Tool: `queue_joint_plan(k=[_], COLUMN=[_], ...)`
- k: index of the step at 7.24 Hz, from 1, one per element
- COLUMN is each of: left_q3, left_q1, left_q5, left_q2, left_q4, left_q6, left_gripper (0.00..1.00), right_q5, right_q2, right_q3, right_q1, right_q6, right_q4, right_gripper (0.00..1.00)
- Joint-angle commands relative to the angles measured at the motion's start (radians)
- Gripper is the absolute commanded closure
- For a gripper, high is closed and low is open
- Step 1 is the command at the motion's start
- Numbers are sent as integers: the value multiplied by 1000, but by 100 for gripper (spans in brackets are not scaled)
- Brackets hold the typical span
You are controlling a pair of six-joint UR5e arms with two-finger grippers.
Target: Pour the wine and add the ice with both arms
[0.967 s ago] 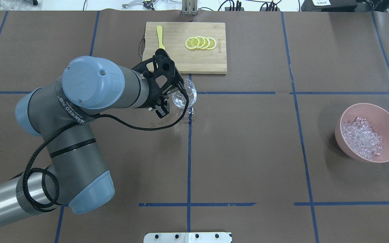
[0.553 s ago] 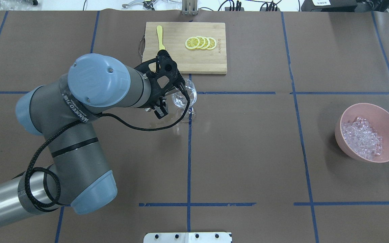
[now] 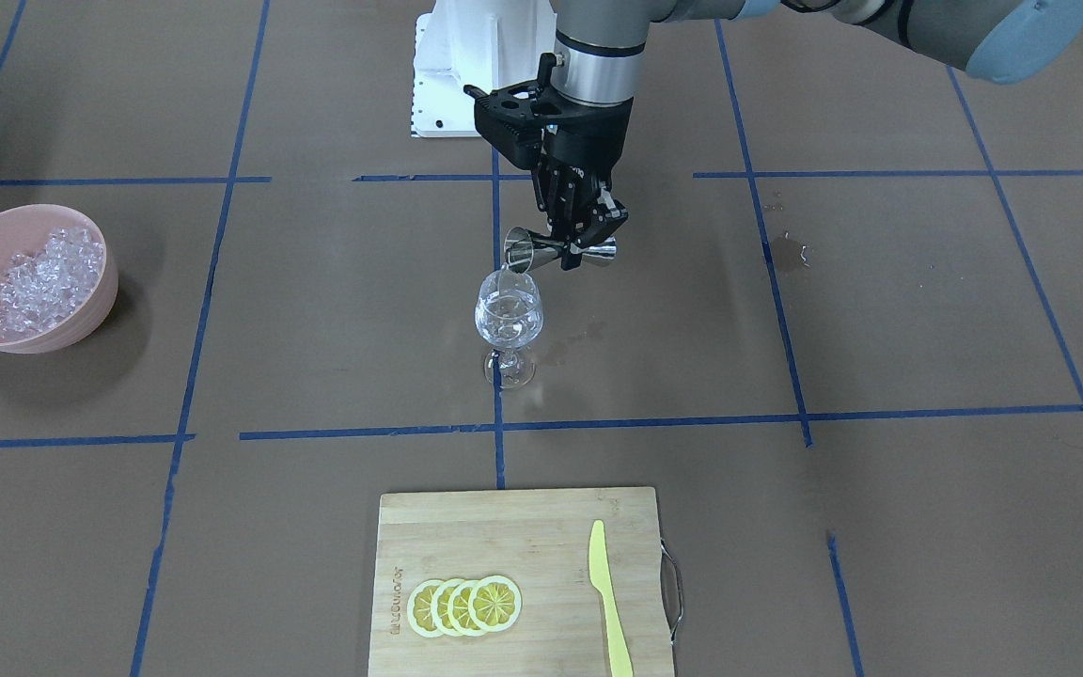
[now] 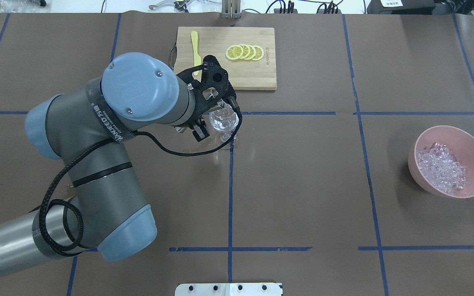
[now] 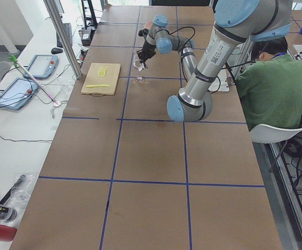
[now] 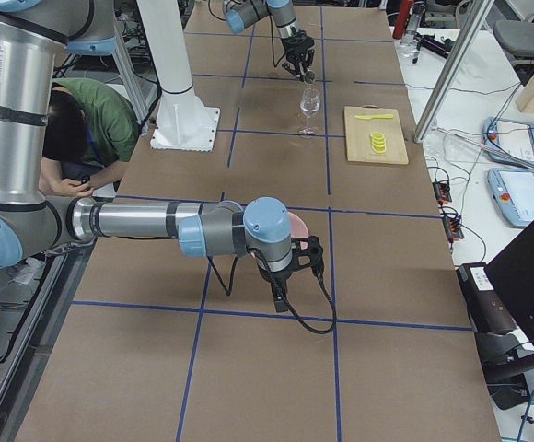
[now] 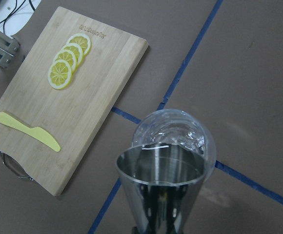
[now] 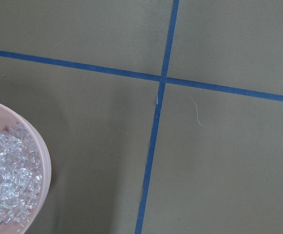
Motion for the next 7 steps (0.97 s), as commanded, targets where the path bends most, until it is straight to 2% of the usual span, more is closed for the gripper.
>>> queue_joint_plan(k=[1,3,4,7], left_q3=[5,18,25,96], left_q1=[0,0,0,0], left_q5=[12,14,67,98], left_q2=[-28,-57,-86,-146], left_q4=[87,160,209,285], left_q6=[53,112,126,225], left_gripper=[100,100,100,100], right_q5=[0,0,0,0], right_q2=[0,0,0,0], right_q3=[-2,-2,-2,-2], right_q1=[0,0,0,0], right_q6=[0,0,0,0], right_q4=[0,0,0,0], right_gripper=[0,0,0,0])
